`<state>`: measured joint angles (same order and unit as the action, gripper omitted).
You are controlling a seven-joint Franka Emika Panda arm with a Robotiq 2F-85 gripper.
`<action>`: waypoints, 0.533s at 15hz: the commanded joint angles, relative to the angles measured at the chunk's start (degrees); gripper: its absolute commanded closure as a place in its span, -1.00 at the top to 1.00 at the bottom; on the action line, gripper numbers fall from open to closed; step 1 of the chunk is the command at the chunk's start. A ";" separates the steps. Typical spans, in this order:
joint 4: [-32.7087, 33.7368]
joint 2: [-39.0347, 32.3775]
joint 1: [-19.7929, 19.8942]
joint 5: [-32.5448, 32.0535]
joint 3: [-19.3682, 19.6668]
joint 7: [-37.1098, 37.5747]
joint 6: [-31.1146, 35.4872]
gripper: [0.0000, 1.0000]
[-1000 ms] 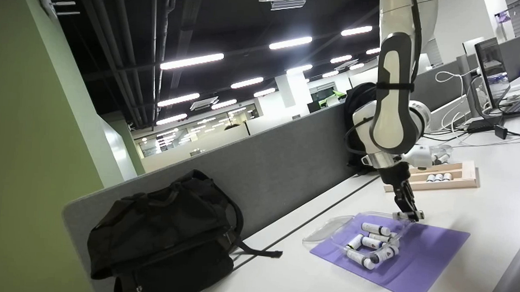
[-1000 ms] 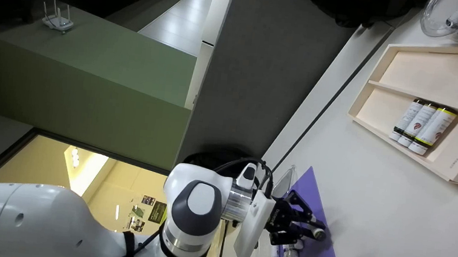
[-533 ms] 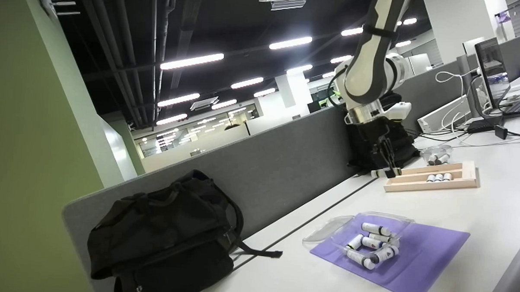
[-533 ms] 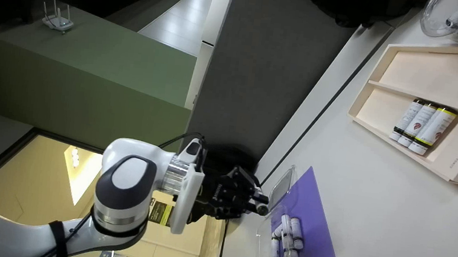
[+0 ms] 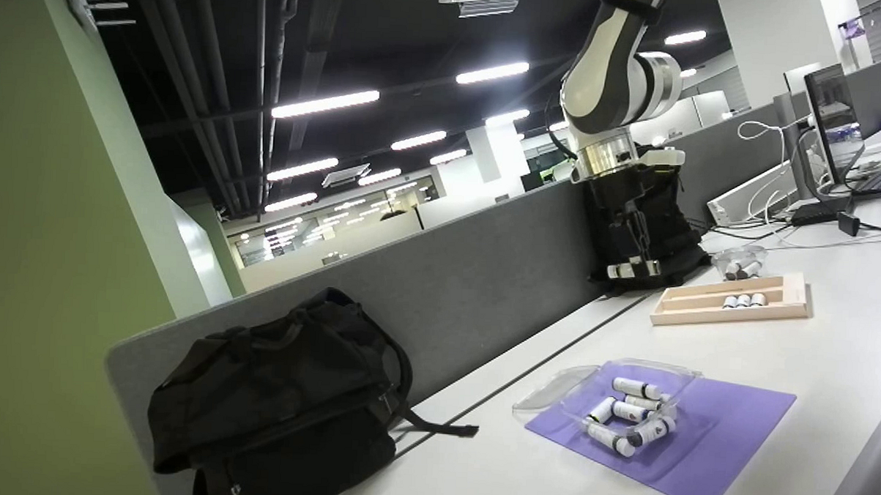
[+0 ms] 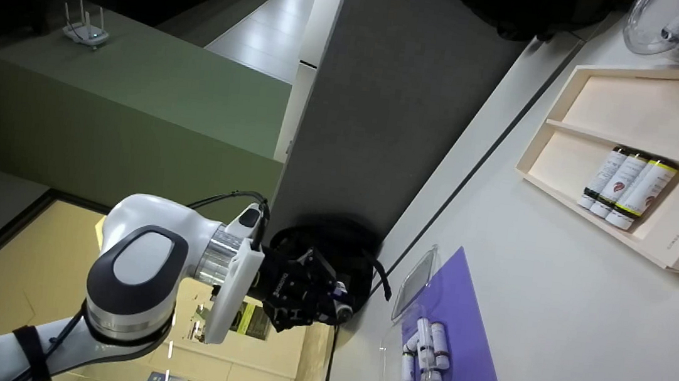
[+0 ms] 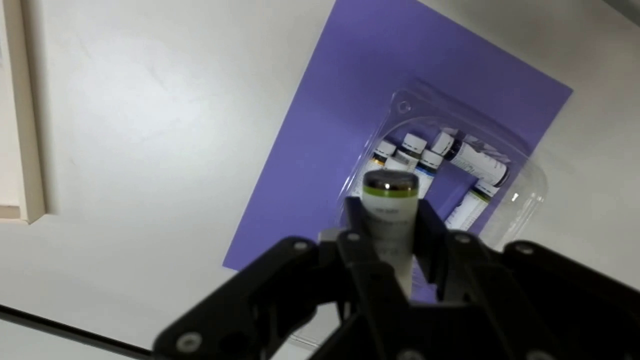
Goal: Put the bottle on the table inside the colourless bowl
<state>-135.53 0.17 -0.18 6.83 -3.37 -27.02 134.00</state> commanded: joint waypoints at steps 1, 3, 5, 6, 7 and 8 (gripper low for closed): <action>1.42 1.03 -0.58 3.27 0.78 -3.19 -4.97 -0.86; 1.94 1.07 -0.52 3.29 0.90 -2.60 -7.71 -0.86; 1.00 0.38 -0.65 2.34 0.82 -2.18 -5.97 -0.45; 1.18 0.38 -0.63 2.31 0.91 -2.05 -6.92 -0.45; 1.25 0.38 -0.61 2.31 0.97 -2.02 -7.20 -0.45; 1.27 0.38 -0.60 2.31 1.01 -2.01 -7.33 -0.45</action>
<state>-134.35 0.55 -0.22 9.17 -2.92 -29.08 126.80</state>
